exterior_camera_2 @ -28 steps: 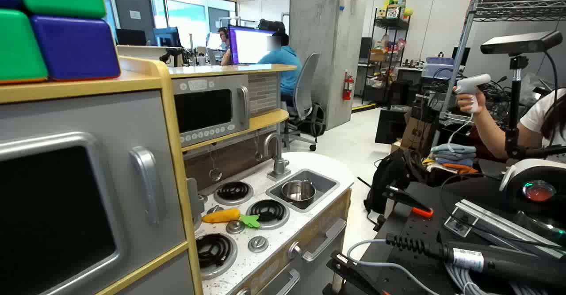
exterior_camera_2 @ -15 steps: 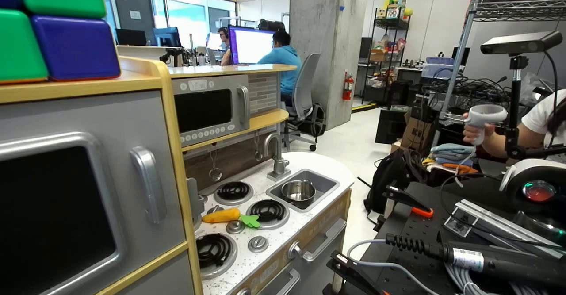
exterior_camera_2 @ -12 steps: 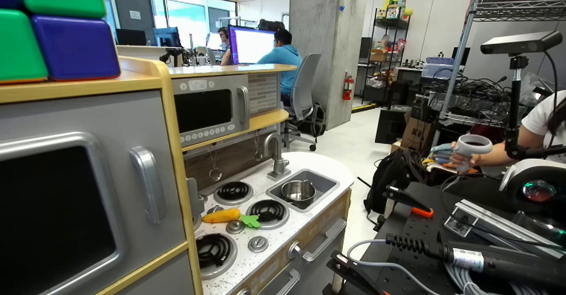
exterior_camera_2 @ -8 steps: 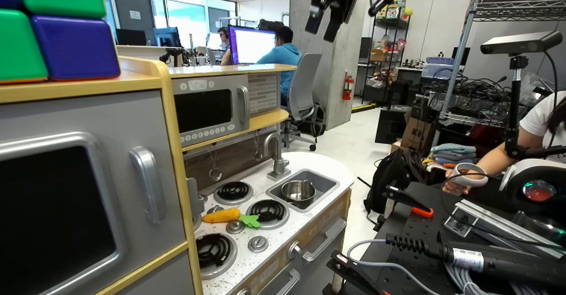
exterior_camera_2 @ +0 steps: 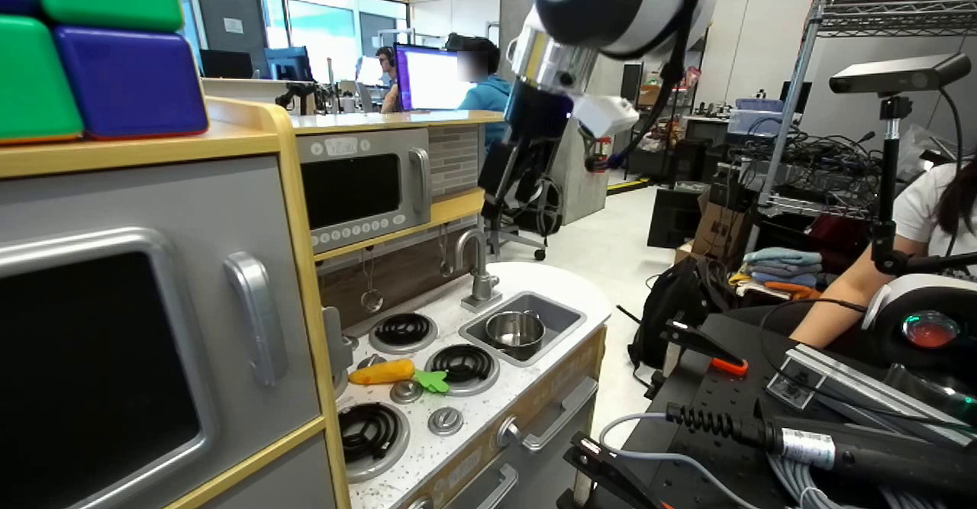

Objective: Pick up the carrot plush toy and put it in the pot

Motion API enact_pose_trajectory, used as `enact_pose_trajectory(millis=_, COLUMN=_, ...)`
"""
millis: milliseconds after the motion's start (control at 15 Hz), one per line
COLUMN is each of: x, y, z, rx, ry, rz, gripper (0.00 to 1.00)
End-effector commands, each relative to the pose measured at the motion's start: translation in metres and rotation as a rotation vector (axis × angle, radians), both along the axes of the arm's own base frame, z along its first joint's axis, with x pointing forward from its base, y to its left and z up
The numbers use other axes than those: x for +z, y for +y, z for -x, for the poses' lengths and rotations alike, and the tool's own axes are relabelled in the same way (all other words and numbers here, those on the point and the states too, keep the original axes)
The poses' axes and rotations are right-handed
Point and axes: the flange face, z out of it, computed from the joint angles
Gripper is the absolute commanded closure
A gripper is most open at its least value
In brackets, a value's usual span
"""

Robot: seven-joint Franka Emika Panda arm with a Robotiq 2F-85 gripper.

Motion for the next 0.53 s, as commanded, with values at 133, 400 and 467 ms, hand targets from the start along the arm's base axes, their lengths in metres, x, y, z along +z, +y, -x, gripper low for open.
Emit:
enact_pose_trajectory(millis=133, x=-0.086, y=0.005, z=-0.045, rx=-0.081, ry=0.023, rz=0.098, gripper=0.00)
enact_pose_trajectory(millis=400, x=-0.108, y=0.009, z=-0.066, rx=-0.145, ry=0.069, rz=0.136, gripper=0.00)
enact_pose_trajectory(millis=467, x=-0.097, y=0.018, z=-0.063, rx=-0.149, ry=0.130, rz=0.128, gripper=0.00)
